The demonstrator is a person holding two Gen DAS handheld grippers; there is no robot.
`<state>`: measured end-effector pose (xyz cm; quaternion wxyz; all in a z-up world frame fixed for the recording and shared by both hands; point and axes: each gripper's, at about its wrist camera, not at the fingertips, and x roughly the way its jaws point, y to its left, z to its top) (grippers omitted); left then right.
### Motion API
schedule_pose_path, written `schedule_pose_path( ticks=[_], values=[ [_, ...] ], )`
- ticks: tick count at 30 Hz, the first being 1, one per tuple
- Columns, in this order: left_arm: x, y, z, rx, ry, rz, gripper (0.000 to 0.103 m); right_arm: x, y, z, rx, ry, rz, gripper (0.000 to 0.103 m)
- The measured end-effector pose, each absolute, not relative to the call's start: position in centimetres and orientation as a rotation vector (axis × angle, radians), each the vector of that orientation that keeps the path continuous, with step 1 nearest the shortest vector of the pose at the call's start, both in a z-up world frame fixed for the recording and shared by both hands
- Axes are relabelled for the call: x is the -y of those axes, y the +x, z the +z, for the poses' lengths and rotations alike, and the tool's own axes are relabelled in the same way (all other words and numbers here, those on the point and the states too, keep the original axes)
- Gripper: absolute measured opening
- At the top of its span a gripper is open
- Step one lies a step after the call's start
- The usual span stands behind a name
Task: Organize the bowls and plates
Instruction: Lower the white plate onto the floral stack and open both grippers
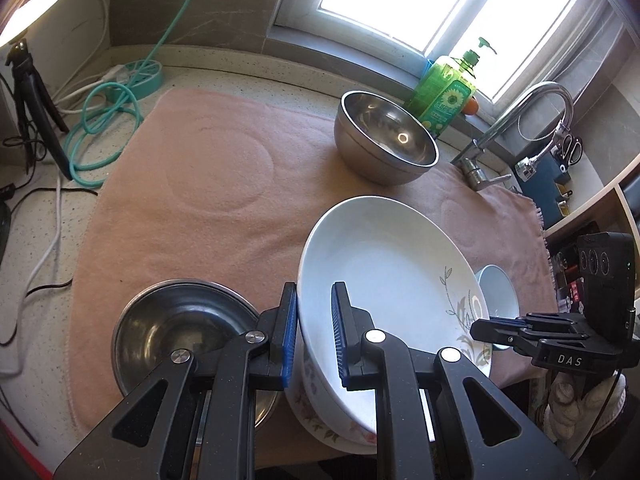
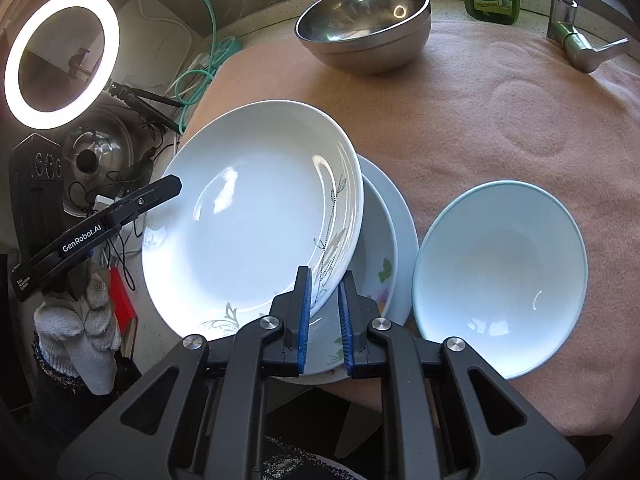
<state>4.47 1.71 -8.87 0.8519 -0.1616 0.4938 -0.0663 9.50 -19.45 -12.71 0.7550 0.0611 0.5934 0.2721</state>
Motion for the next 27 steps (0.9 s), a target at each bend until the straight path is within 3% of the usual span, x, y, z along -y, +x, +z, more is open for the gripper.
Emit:
schedule_pose_path(
  ticks=[27],
  values=[
    [0.8,6.0,-11.3,-1.167,-0.143,-0.239,0.014,20.7,6.1,-14.8,-1.345,0.198,0.526,0.015]
  ],
)
